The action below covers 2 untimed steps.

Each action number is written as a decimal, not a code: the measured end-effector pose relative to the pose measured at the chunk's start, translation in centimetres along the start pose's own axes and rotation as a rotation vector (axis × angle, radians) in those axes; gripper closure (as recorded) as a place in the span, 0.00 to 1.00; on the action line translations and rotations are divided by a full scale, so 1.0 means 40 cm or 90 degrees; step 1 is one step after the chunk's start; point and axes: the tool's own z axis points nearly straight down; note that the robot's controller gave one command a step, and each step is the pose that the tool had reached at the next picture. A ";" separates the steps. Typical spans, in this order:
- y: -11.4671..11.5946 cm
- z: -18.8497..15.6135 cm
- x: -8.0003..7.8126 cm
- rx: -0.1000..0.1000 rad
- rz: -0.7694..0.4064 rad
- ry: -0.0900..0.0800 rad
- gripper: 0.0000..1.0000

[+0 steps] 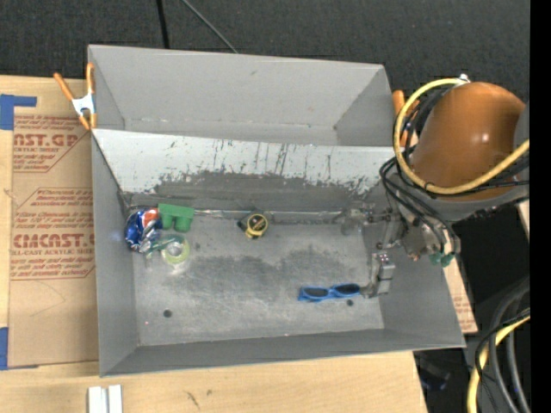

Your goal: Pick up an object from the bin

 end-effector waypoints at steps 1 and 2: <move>-0.021 0.383 0.009 -0.002 -0.010 0.006 0.00; -0.022 0.371 0.002 -0.001 -0.011 0.000 1.00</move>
Offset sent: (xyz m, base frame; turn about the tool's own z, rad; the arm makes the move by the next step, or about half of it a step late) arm -0.0006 -0.0104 -0.1485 -0.0160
